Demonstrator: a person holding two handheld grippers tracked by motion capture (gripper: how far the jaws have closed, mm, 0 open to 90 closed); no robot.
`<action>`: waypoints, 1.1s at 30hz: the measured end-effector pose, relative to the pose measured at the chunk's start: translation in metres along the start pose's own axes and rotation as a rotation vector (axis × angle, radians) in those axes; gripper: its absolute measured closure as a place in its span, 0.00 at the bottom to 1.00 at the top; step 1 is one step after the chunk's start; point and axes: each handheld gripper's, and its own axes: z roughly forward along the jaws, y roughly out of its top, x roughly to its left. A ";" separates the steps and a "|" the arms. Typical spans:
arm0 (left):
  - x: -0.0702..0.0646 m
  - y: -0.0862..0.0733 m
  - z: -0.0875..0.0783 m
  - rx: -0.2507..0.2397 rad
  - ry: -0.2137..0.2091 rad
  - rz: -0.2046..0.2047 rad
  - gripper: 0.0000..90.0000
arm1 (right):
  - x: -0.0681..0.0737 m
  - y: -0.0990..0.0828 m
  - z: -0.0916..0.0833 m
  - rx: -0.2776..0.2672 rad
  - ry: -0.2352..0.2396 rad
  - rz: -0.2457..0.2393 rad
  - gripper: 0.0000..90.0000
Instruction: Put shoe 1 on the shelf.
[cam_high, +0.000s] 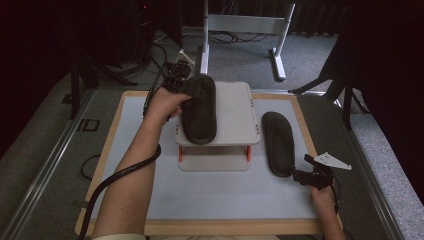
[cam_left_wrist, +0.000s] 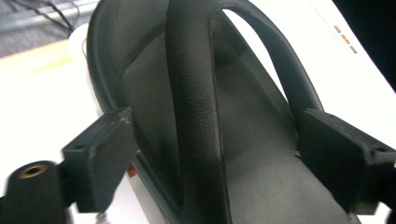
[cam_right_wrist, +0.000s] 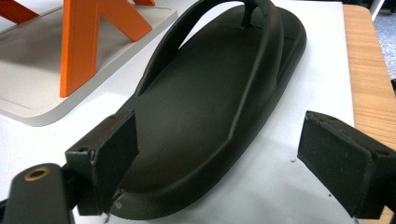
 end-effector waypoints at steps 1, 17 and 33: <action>0.000 -0.002 -0.002 -0.009 0.008 0.023 0.09 | 0.000 0.000 0.000 0.001 0.000 0.000 0.13; 0.022 -0.029 -0.027 -0.144 -0.054 0.044 0.08 | 0.001 0.000 -0.001 -0.008 -0.011 0.004 0.12; 0.050 -0.070 -0.047 -0.204 -0.036 0.062 0.08 | 0.001 0.000 -0.001 -0.016 -0.016 0.003 0.12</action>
